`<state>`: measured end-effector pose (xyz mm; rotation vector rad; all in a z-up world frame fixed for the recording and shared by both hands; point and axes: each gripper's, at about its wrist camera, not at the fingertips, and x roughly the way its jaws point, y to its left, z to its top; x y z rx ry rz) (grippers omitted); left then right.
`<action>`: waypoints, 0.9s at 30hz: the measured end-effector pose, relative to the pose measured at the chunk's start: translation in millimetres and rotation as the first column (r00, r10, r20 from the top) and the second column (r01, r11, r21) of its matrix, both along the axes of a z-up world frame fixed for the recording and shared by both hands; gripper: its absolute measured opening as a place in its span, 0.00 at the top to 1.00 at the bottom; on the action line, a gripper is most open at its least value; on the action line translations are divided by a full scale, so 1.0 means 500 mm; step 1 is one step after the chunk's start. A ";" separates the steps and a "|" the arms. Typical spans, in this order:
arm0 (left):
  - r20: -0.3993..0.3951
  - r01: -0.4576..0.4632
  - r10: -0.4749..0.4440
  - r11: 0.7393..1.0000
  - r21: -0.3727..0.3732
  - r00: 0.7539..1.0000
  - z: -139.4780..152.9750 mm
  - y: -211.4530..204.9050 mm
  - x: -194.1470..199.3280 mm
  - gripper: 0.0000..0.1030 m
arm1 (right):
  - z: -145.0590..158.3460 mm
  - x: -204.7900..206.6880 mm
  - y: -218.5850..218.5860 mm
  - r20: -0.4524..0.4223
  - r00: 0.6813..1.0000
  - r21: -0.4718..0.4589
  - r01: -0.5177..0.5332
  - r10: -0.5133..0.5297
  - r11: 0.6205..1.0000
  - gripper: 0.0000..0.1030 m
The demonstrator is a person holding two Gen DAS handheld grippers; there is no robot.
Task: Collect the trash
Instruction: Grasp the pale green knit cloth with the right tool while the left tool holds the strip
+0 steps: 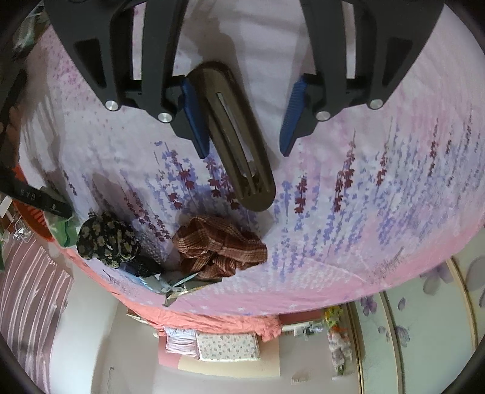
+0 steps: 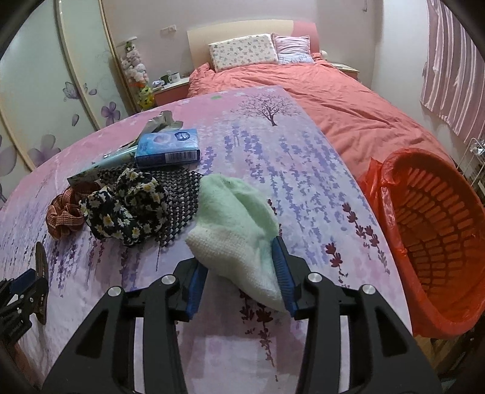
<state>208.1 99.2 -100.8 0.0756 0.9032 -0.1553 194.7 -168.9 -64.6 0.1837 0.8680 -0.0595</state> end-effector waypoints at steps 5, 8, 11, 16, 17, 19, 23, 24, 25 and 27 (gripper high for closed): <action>0.002 -0.016 0.016 0.999 0.035 1.000 0.000 -0.009 0.042 0.66 | -0.002 0.007 0.013 -0.014 1.000 -0.052 0.000 -0.001 0.999 0.58; 0.006 -0.047 0.047 0.998 0.030 0.999 0.001 0.013 0.082 0.67 | -0.003 0.007 0.015 -0.017 1.000 -0.061 0.001 -0.002 0.998 0.58; 0.004 -0.067 0.067 0.998 0.007 0.998 0.002 0.030 0.106 0.67 | -0.003 0.007 0.016 -0.017 1.000 -0.059 0.001 -0.002 0.998 0.58; 0.002 -0.069 0.069 0.998 -0.010 0.998 0.001 0.039 0.104 0.66 | -0.005 0.004 0.012 -0.013 1.000 -0.037 -0.001 0.001 0.999 0.56; 0.002 -0.070 0.070 0.997 -0.012 0.998 0.001 0.040 0.104 0.66 | -0.005 0.004 0.012 -0.013 1.000 -0.035 -0.006 0.006 0.999 0.54; 0.002 -0.073 0.074 0.997 -0.015 0.997 0.000 0.042 0.105 0.66 | -0.006 0.006 0.015 -0.017 1.000 -0.038 -0.019 0.019 0.999 0.48; 0.002 -0.085 0.085 0.996 -0.010 0.996 0.001 0.044 0.108 0.65 | -0.008 0.009 0.030 -0.029 0.998 -0.062 -0.051 0.049 0.997 0.38; 0.002 -0.086 0.086 0.996 -0.009 0.996 0.000 0.044 0.108 0.65 | -0.007 0.009 0.030 -0.029 0.998 -0.063 -0.051 0.049 0.997 0.38; 0.002 -0.087 0.087 0.996 -0.009 0.996 0.000 0.044 0.108 0.64 | -0.007 0.008 0.028 -0.027 0.998 -0.055 -0.051 0.050 0.997 0.38; 0.000 -0.085 0.085 0.996 -0.017 0.996 0.000 0.044 0.108 0.62 | -0.006 0.004 0.018 -0.017 0.999 -0.024 -0.050 0.050 0.998 0.38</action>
